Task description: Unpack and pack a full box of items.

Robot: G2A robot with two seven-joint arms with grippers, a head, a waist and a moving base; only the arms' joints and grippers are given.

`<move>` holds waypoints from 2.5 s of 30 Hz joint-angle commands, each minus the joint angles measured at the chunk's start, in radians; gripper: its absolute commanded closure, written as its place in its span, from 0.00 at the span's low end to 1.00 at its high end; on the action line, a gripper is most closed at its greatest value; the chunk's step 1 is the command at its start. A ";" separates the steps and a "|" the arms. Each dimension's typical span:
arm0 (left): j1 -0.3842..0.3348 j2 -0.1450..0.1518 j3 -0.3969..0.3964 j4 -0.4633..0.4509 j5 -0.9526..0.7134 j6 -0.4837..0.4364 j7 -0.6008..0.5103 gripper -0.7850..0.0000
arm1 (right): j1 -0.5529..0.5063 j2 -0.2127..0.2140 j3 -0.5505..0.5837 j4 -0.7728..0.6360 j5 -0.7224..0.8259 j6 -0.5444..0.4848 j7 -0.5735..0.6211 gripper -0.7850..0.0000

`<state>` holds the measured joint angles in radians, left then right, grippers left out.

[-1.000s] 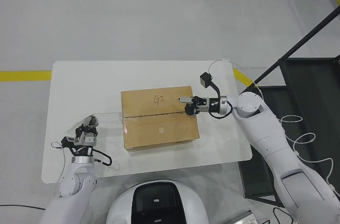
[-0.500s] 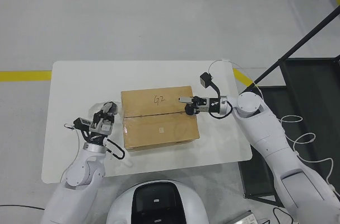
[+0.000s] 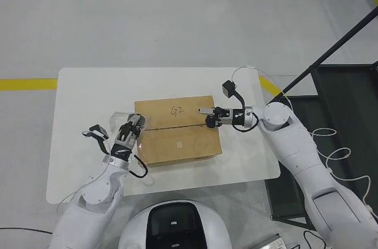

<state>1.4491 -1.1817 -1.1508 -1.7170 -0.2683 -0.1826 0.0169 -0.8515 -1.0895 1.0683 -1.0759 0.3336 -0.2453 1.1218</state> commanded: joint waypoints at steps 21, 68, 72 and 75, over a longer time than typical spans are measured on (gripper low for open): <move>-0.096 -0.033 0.136 0.028 0.397 0.263 -0.003 1.00 | 0.000 0.000 0.000 0.000 0.000 0.000 0.000 0.00; -0.185 -0.105 0.244 0.086 0.481 0.109 -0.087 0.00 | -0.244 0.077 0.289 -0.135 0.059 -0.004 -0.093 0.00; -0.224 -0.121 0.283 0.124 0.492 0.112 -0.091 0.00 | -0.257 0.080 0.303 -0.134 0.066 -0.007 -0.101 0.00; -0.252 -0.134 0.311 0.154 0.498 0.104 -0.088 0.00 | -0.267 0.082 0.315 -0.133 0.065 -0.010 -0.106 0.00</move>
<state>1.2052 -1.3123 -0.8490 -1.5724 0.2291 -0.0743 -0.0720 -1.1155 -1.0080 1.3799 -1.2096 0.3989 -0.2553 1.0172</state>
